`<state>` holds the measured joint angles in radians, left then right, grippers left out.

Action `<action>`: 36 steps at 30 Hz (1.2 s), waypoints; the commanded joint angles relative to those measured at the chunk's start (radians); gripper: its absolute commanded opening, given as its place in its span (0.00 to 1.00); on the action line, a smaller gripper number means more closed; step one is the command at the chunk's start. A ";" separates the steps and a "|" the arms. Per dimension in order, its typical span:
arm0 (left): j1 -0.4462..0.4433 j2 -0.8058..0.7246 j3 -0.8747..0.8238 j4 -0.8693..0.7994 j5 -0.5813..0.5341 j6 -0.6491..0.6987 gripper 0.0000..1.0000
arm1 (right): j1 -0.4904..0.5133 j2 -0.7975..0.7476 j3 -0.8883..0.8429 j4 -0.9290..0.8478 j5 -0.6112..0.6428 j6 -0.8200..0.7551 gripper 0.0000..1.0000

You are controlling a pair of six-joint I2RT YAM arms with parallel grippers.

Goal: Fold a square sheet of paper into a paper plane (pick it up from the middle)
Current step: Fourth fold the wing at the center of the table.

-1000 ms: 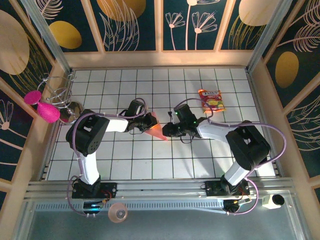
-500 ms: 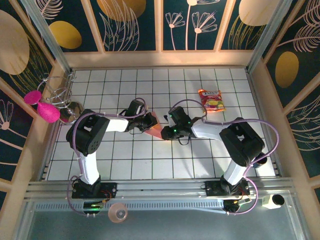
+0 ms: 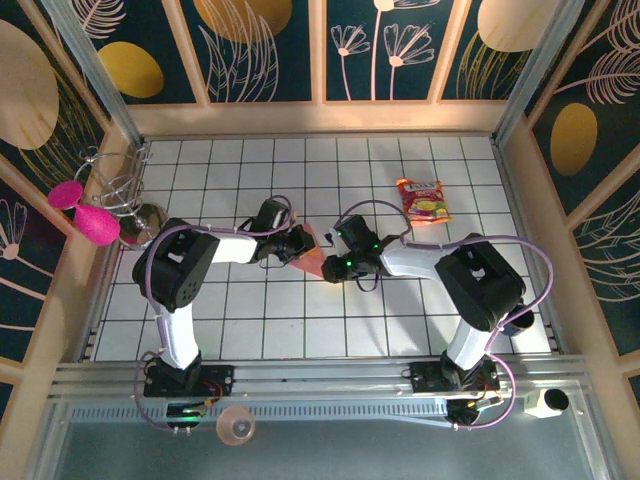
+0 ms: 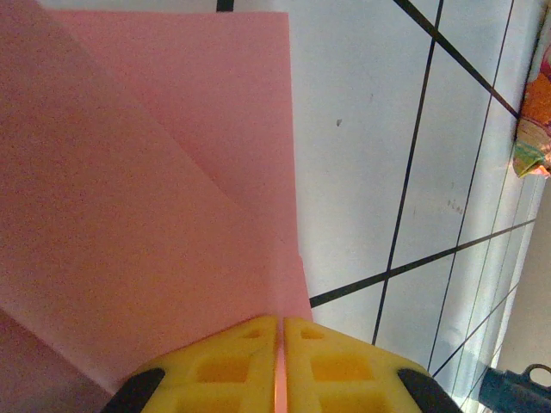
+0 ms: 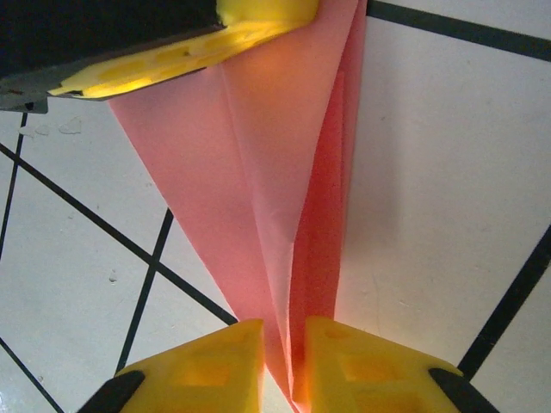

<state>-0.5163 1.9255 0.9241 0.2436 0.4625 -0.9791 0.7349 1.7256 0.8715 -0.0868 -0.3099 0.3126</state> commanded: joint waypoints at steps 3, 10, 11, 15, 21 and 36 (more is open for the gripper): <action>0.008 0.026 0.014 -0.049 -0.024 0.025 0.11 | 0.003 0.017 -0.027 0.003 0.013 -0.016 0.14; 0.010 0.030 0.013 -0.052 -0.025 0.029 0.11 | -0.021 0.011 -0.057 0.030 -0.026 -0.013 0.07; 0.011 0.030 0.012 -0.052 -0.025 0.029 0.11 | -0.026 0.011 -0.061 0.035 -0.035 -0.013 0.06; 0.013 0.027 0.014 -0.056 -0.024 0.034 0.11 | -0.046 0.008 -0.074 0.058 -0.085 -0.012 0.03; 0.016 0.017 0.024 -0.061 -0.015 0.042 0.11 | -0.079 0.013 -0.083 0.084 -0.184 -0.013 0.00; 0.021 -0.033 0.013 -0.044 -0.025 0.061 0.12 | -0.147 0.066 -0.097 0.124 -0.368 0.052 0.00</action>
<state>-0.5026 1.9083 0.9333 0.2123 0.4549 -0.9352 0.5995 1.7687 0.7868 0.0353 -0.6296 0.3405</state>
